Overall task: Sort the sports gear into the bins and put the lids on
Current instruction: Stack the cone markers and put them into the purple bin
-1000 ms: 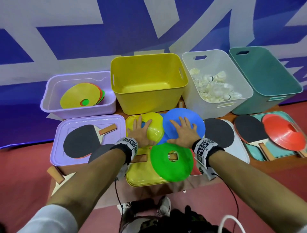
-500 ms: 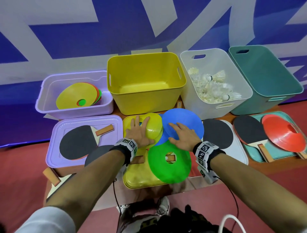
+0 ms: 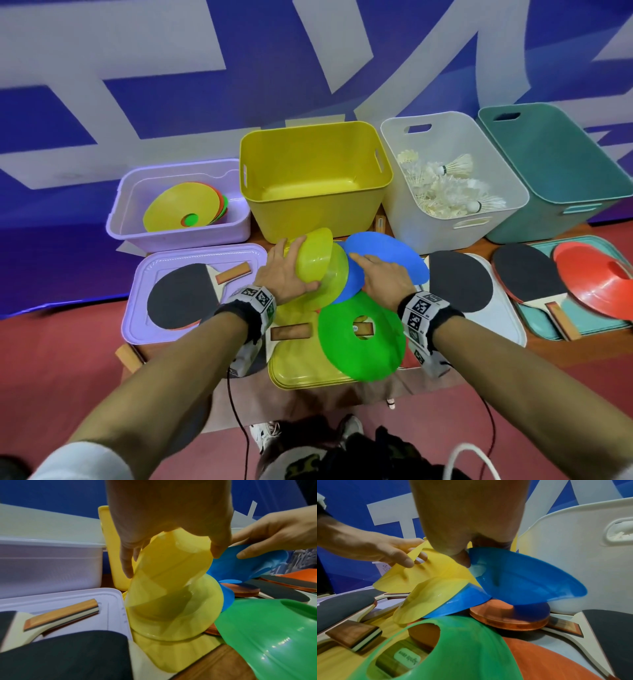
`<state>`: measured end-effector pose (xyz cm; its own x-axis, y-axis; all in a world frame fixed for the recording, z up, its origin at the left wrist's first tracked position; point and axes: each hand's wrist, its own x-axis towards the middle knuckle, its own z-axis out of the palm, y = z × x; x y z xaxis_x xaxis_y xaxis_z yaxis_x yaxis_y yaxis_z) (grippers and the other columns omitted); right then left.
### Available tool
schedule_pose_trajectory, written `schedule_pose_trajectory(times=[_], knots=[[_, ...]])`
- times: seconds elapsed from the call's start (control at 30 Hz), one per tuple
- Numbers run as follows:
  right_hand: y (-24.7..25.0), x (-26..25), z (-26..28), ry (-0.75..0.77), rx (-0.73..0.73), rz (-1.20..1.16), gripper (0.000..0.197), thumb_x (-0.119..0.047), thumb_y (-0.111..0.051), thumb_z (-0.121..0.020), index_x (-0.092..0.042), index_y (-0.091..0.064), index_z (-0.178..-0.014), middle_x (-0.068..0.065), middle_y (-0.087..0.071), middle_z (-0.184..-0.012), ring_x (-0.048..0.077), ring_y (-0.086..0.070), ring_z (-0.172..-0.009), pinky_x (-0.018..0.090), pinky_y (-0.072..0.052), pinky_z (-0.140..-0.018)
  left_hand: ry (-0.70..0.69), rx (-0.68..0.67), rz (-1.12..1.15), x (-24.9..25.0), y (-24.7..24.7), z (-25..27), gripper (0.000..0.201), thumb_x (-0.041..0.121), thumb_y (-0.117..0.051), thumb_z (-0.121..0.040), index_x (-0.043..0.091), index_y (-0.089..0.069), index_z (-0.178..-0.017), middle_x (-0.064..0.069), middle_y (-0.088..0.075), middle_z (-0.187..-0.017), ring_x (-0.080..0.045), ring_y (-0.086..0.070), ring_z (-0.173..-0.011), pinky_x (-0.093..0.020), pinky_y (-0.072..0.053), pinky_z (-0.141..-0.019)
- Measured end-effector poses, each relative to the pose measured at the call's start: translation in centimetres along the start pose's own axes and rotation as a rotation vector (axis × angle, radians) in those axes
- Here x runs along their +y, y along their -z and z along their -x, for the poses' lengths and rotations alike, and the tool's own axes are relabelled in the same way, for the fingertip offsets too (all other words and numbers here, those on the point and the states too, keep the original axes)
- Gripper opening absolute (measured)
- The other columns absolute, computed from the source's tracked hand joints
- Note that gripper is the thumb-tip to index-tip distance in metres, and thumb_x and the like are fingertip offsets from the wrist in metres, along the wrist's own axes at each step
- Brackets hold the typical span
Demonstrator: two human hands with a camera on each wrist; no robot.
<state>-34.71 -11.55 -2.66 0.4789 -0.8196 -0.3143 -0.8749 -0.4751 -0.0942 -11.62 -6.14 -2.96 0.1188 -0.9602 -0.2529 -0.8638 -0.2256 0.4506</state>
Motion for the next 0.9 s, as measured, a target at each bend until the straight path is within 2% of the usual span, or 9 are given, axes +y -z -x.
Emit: schedule_pose_trajectory(times=[0.23,0.37,0.43,0.5,0.6,0.67,0.73,0.8,0.9], knots=[[1.0,-0.5,0.8,0.044,0.064,0.027,0.072,-0.018,-0.052,-0.091,-0.039,-0.020,-0.152,-0.003,-0.045,-0.149,0.033,-0.063,-0.106,0.041,-0.050,-0.079,-0.011,0.055,0.051,-0.6,0.8,1.3,0.107,0.067,-0.072,-0.067,0.043,-0.009,-0.150,-0.003,-0.016,-0.158,-0.029,-0.029,-0.142,-0.051,-0.036,-0.105],[2.6,-1.7,1.6,0.110,0.153,0.033,0.073,-0.010,-0.046,-0.088,-0.039,-0.024,-0.152,-0.004,-0.051,-0.144,0.034,-0.064,-0.092,0.037,-0.041,-0.067,-0.033,0.088,0.163,-1.3,2.0,2.1,0.111,0.081,-0.058,-0.056,0.044,-0.009,-0.148,0.001,-0.024,-0.153,-0.025,-0.036,-0.138,-0.055,-0.040,-0.103],[3.6,-2.4,1.8,0.154,0.200,0.021,0.071,-0.008,-0.043,-0.089,-0.036,-0.025,-0.152,-0.001,-0.053,-0.142,0.037,-0.063,-0.087,0.037,-0.036,-0.065,-0.049,0.122,0.243,-1.8,2.7,2.5,0.112,0.081,-0.058,-0.056,0.040,-0.012,-0.149,-0.001,-0.028,-0.152,-0.023,-0.035,-0.138,-0.052,-0.039,-0.105],[4.5,-3.4,1.7,0.202,0.254,-0.003,0.068,-0.009,-0.042,-0.091,-0.033,-0.028,-0.152,0.002,-0.057,-0.138,0.039,-0.063,-0.086,0.039,-0.038,-0.065,-0.055,0.165,0.312,-2.4,3.5,3.0,0.111,0.077,-0.062,-0.058,0.036,-0.015,-0.151,-0.001,-0.030,-0.152,-0.020,-0.034,-0.139,-0.048,-0.037,-0.109],[5.7,-5.5,1.4,0.261,0.340,-0.089,0.052,-0.013,-0.044,-0.097,-0.025,-0.040,-0.147,0.011,-0.068,-0.118,0.043,-0.063,-0.083,0.045,-0.044,-0.066,-0.056,0.235,0.418,-3.6,4.7,3.9,0.108,0.070,-0.069,-0.063,0.035,-0.018,-0.151,0.002,-0.031,-0.153,-0.017,-0.034,-0.140,-0.046,-0.036,-0.111],[6.4,-6.9,1.0,0.300,0.374,-0.132,0.041,-0.022,-0.042,-0.101,-0.022,-0.045,-0.142,0.016,-0.071,-0.103,0.044,-0.063,-0.081,0.045,-0.046,-0.065,-0.031,0.280,0.475,-4.5,5.6,4.6,0.109,0.073,-0.069,-0.062,0.035,-0.018,-0.151,0.002,-0.032,-0.153,-0.015,-0.034,-0.140,-0.046,-0.036,-0.111],[7.1,-8.5,0.3,0.367,0.411,-0.178,0.040,-0.031,-0.037,-0.101,-0.020,-0.049,-0.137,0.017,-0.072,-0.093,0.044,-0.063,-0.076,0.046,-0.048,-0.062,-0.001,0.330,0.531,-5.5,6.7,5.4,0.112,0.077,-0.069,-0.060,0.034,-0.019,-0.151,0.002,-0.033,-0.153,-0.014,-0.035,-0.139,-0.043,-0.035,-0.112],[7.6,-10.4,-0.5,0.445,0.441,-0.219,0.040,-0.031,-0.039,-0.099,-0.020,-0.053,-0.134,0.018,-0.072,-0.085,0.043,-0.063,-0.072,0.045,-0.047,-0.058,0.022,0.370,0.579,-6.4,8.0,6.3,0.112,0.074,-0.068,-0.060,0.033,-0.018,-0.151,0.002,-0.032,-0.153,-0.012,-0.035,-0.138,-0.035,-0.032,-0.112],[8.6,-13.6,-1.7,0.535,0.480,-0.231,0.039,-0.031,-0.041,-0.097,-0.020,-0.055,-0.132,0.018,-0.072,-0.082,0.043,-0.063,-0.069,0.044,-0.044,-0.054,0.056,0.441,0.643,-8.0,9.9,7.5,0.111,0.071,-0.066,-0.061,0.030,-0.016,-0.152,0.001,-0.029,-0.154,-0.010,-0.034,-0.134,-0.029,-0.030,-0.107]])
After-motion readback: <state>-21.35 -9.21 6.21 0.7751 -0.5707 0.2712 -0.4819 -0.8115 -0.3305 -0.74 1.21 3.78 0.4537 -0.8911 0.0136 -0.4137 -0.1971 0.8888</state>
